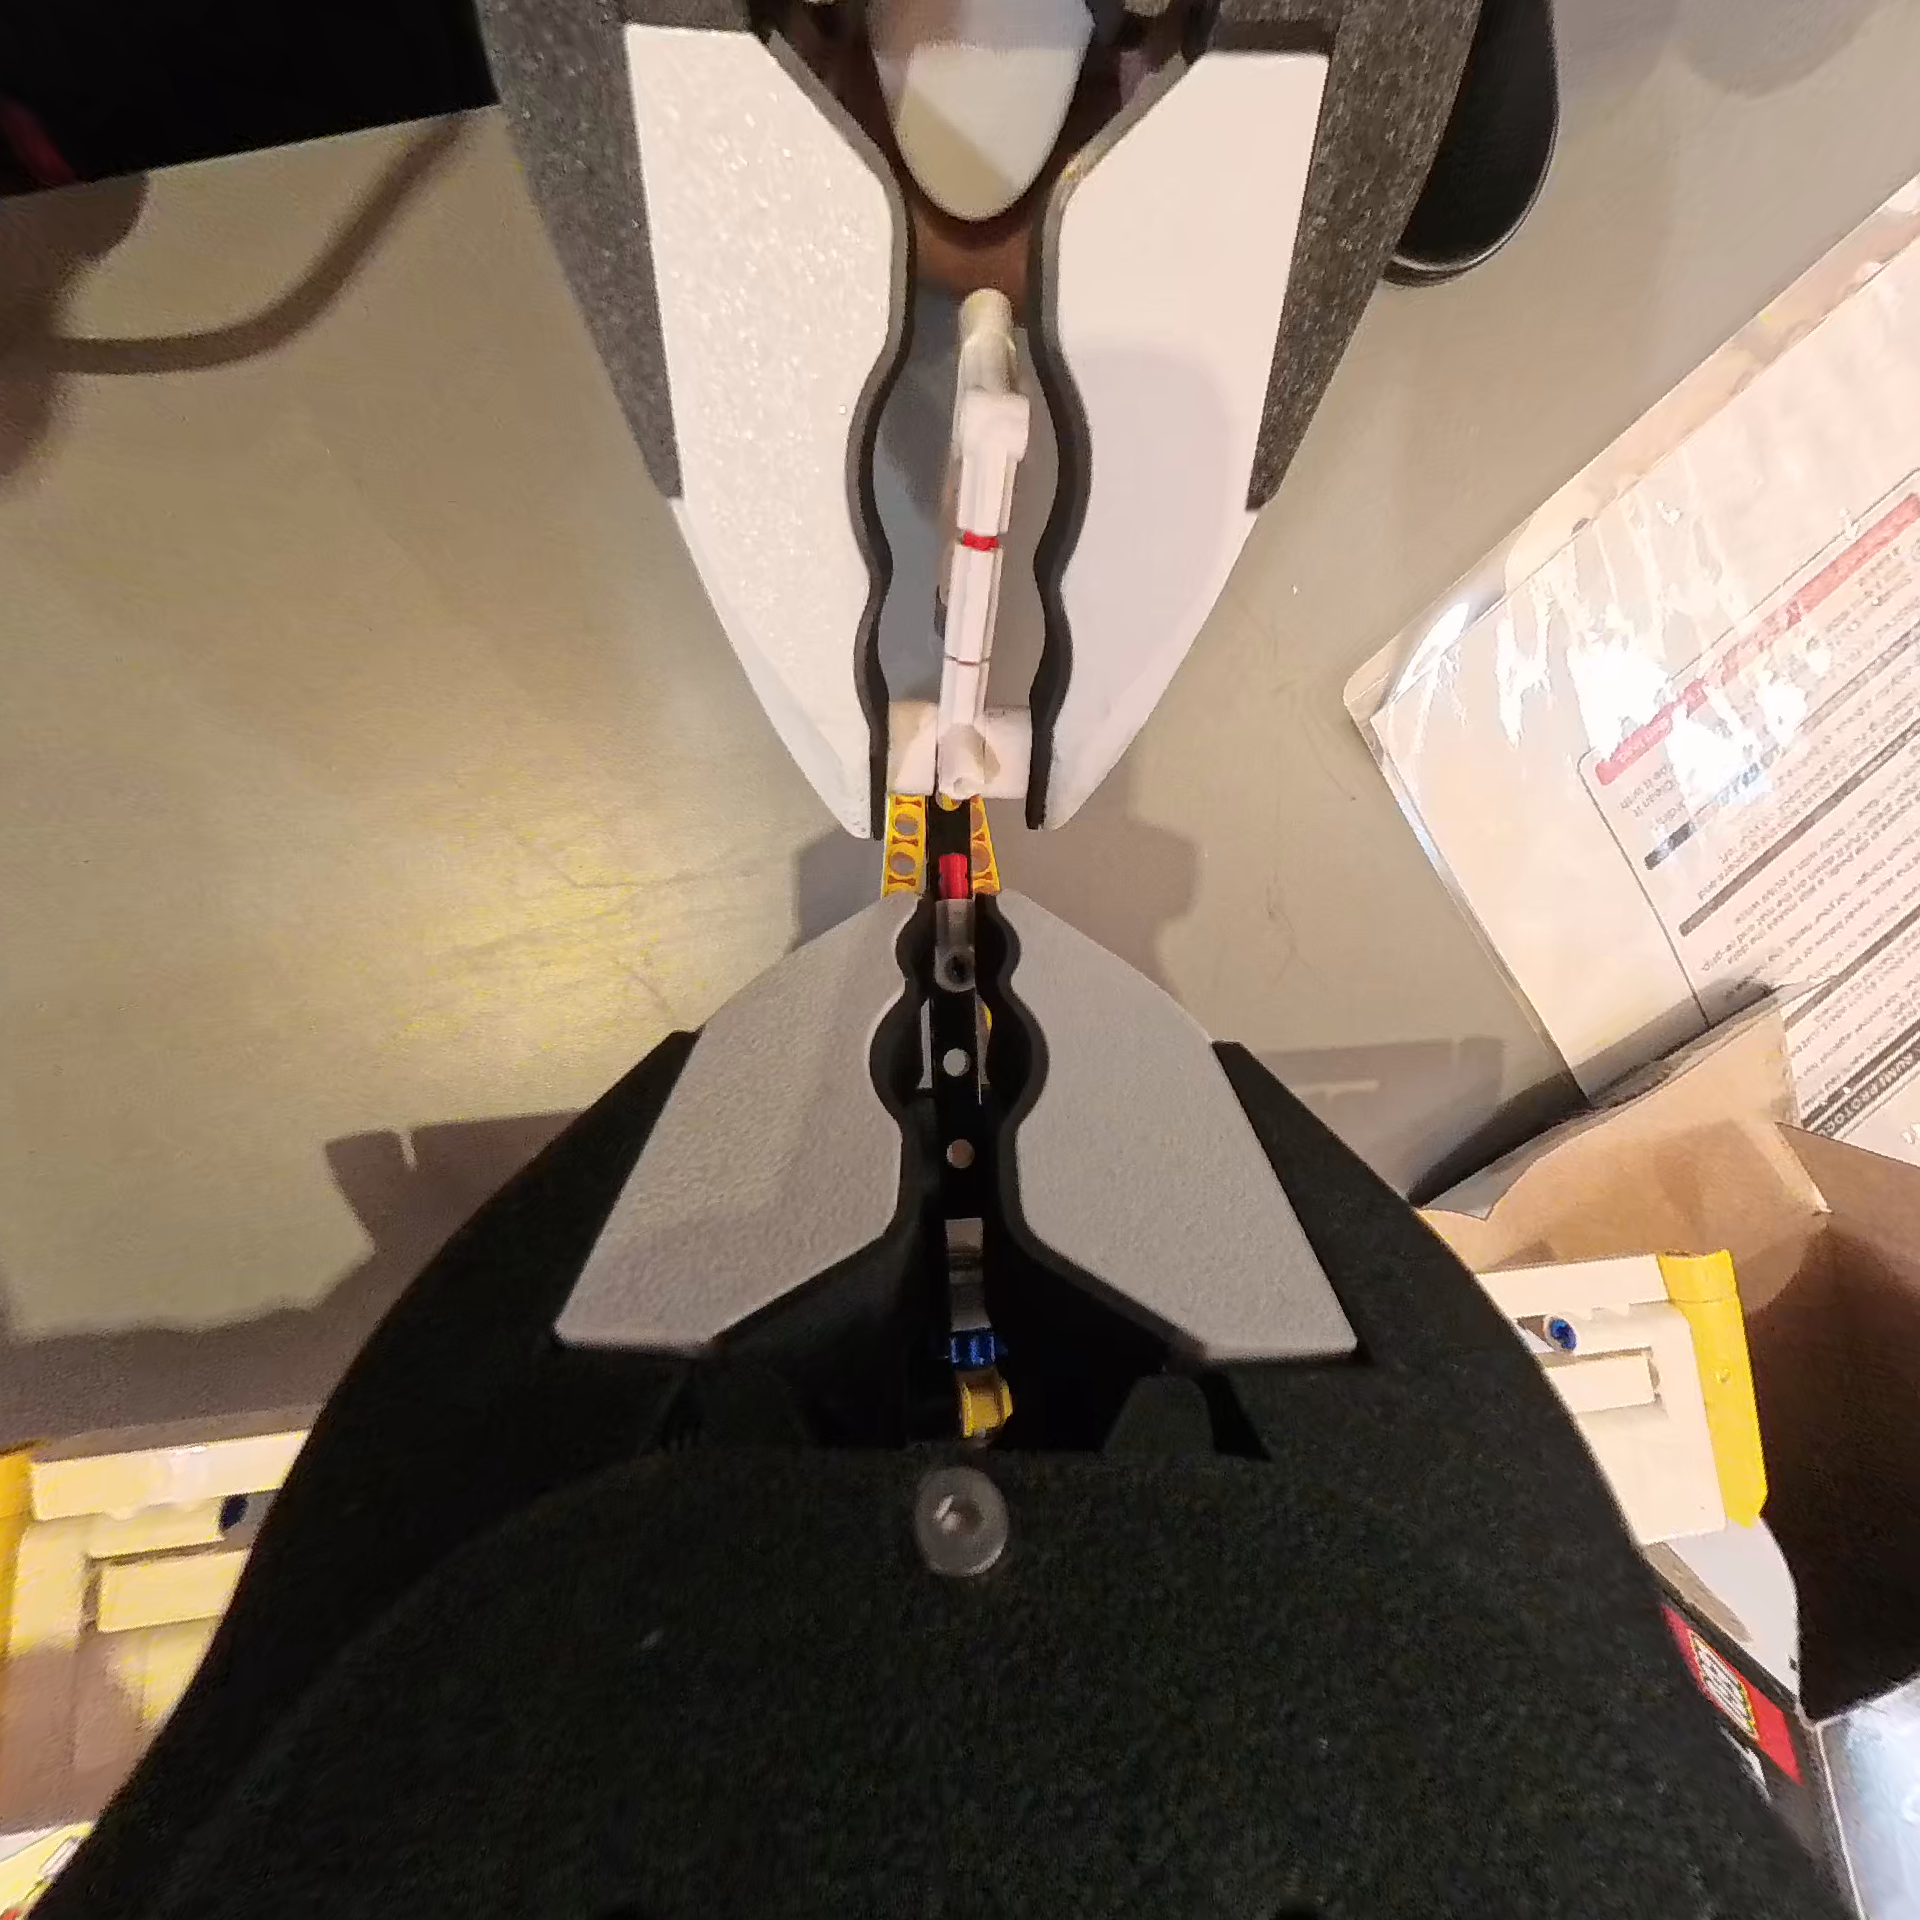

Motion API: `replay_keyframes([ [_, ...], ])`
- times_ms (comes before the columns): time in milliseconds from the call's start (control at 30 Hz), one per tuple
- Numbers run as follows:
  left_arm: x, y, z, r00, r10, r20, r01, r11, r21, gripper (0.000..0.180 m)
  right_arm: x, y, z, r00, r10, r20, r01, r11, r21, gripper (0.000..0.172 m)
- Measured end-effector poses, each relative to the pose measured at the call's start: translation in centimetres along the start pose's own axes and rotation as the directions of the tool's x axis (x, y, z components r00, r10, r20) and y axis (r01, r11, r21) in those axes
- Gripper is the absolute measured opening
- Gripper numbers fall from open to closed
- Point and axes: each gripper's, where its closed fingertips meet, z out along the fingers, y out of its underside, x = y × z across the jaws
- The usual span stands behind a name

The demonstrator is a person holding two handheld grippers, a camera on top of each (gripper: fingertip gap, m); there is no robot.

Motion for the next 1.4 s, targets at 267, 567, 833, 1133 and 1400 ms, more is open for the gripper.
replay_keyframes([
  [267,-0.2,0.0,-0.4,0.999,-0.019,-0.026,0.02,1.0,0.021,0.027,0.2,-0.6,0.3,1.0,0.014,-0.008,-0.014,1.0,0.003,0.008],
  [567,-0.2,0.0,-0.1,0.998,-0.041,-0.052,0.042,0.999,0.015,0.028,0.4,-0.4,0.3,0.999,0.033,-0.027,-0.033,0.999,-0.013,0.008],
  [833,-0.3,0.8,-0.9,0.988,-0.078,-0.131,0.076,0.997,-0.018,0.045,0.4,0.5,0.0,0.996,0.015,-0.092,-0.024,0.996,-0.089,0.009],
  [1133,0.5,2.1,-1.2,0.932,-0.164,-0.322,0.13,0.984,-0.126,0.047,0.6,1.5,-2.2,0.95,0.109,-0.293,-0.145,0.984,-0.106,0.021],
  [1400,2.4,3.4,-0.2,0.945,-0.014,-0.327,-0.058,0.976,-0.211,0.039,-4.2,-0.8,-3.1,0.702,0.596,-0.39,-0.556,0.801,0.224,0.016],
])
